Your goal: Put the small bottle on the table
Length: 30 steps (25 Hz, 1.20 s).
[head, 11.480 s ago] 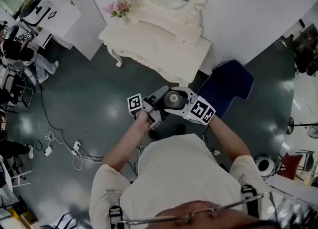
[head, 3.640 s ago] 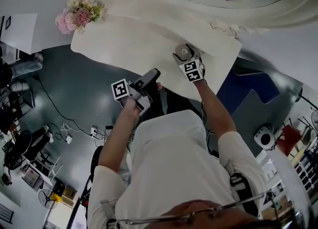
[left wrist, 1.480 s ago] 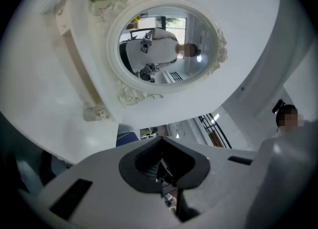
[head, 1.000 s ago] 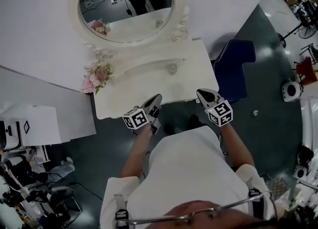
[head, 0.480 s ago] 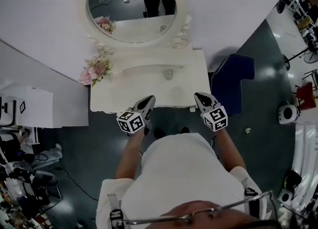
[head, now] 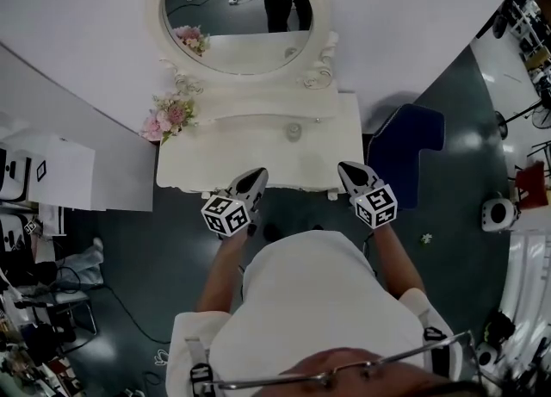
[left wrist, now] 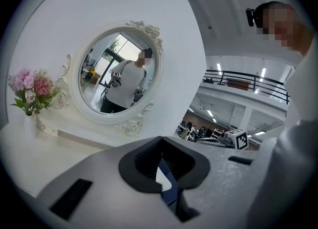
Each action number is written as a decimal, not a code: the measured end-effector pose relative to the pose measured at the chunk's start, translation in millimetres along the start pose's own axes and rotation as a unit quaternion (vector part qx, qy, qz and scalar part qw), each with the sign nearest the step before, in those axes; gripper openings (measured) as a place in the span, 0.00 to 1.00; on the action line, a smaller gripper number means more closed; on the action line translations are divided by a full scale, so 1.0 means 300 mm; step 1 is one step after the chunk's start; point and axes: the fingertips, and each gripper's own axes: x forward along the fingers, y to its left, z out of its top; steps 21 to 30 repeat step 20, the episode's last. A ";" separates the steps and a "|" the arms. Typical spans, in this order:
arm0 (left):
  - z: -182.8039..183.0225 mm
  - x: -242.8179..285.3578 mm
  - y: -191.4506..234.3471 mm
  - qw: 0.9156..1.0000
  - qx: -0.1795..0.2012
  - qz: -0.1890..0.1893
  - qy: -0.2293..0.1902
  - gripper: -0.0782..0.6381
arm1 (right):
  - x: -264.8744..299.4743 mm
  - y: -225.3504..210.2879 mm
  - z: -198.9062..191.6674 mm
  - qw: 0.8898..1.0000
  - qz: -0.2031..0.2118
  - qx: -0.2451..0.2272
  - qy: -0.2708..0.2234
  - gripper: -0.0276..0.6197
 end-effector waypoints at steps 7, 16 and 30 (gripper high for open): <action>-0.020 0.009 -0.009 1.000 0.004 0.004 0.009 0.11 | -0.021 -0.018 0.002 1.000 -0.001 -0.001 -0.001 0.05; -0.031 0.023 -0.016 1.000 0.005 -0.001 0.014 0.11 | -0.010 -0.006 -0.013 1.000 0.004 0.003 0.006 0.05; -0.038 0.014 -0.011 1.000 0.002 0.002 0.011 0.11 | -0.010 0.008 -0.017 1.000 0.003 0.007 0.004 0.05</action>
